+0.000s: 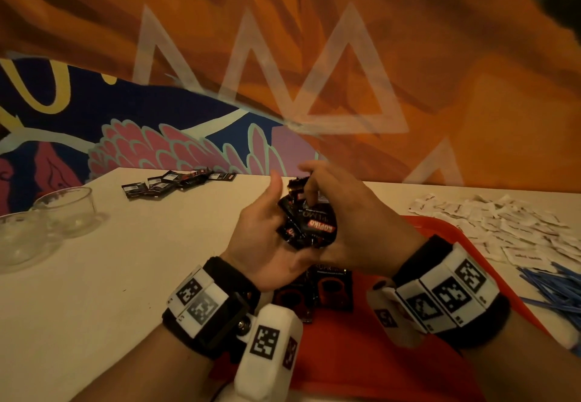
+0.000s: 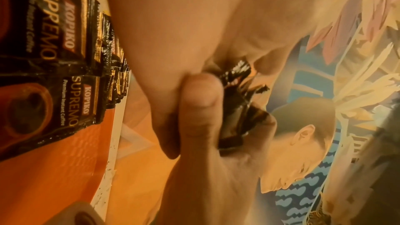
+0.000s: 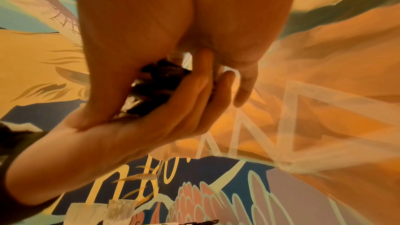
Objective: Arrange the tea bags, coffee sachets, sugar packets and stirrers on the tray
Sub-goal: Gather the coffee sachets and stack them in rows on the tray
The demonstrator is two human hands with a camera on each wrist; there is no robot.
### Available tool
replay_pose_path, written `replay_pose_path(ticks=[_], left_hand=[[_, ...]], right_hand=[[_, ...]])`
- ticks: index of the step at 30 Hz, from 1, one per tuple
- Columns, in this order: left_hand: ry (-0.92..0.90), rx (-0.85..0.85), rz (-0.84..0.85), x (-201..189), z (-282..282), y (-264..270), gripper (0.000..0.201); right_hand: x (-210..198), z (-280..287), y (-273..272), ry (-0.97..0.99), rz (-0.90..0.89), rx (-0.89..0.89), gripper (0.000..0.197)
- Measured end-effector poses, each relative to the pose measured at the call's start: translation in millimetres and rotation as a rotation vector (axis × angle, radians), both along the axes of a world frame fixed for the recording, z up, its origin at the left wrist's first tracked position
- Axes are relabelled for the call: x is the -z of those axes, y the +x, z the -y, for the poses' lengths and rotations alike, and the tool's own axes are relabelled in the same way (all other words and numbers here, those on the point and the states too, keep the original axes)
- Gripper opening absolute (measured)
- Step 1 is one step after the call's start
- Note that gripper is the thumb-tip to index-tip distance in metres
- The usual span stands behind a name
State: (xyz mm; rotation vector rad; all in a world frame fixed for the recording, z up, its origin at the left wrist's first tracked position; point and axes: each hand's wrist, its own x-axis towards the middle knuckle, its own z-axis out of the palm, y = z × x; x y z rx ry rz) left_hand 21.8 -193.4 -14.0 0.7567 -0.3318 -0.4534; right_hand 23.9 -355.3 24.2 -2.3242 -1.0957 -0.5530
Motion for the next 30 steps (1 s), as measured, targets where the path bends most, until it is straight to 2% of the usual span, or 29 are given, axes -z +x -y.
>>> replay_pose_path(ticks=[2,4,7,9,11,13,16,19,22,26,30], left_hand=[[-0.01,0.011,-0.009,1,2,0,0.058],[-0.008,0.021,0.014,1,4,-2,0.053],[-0.008,-0.016,0.039,-2,0,-3,0.064],[0.017,-0.014,0.052,-4,-2,-4,0.068],[0.061,-0.03,0.053,-6,0,-6,0.058],[0.101,-0.076,0.069,-4,4,-5,0.057],[0.139,-0.101,0.086,-2,9,-5,0.064],[0.066,-0.075,0.022,-4,10,-6,0.056],[0.042,-0.102,0.014,-6,12,-5,0.054],[0.026,-0.097,-0.018,-5,11,-6,0.057],[0.036,-0.077,-0.036,-8,10,-8,0.054]], right_hand=[[0,2,-2,-0.04,-0.067,-0.008,0.078],[-2,2,-4,-0.023,-0.144,-0.025,0.085],[-1,1,-1,0.112,-0.101,-0.009,0.066],[-1,1,0,0.17,-0.095,-0.014,0.067],[-2,3,0,0.131,-0.1,-0.053,0.071],[-4,5,-1,0.075,-0.155,-0.081,0.077],[-5,4,-2,0.141,-0.158,-0.078,0.068],[-4,1,-3,0.237,-0.108,-0.091,0.063],[-4,-1,-5,0.188,-0.131,-0.076,0.07],[1,-2,-2,0.21,-0.093,-0.059,0.064],[2,-2,-1,0.13,-0.073,-0.065,0.064]])
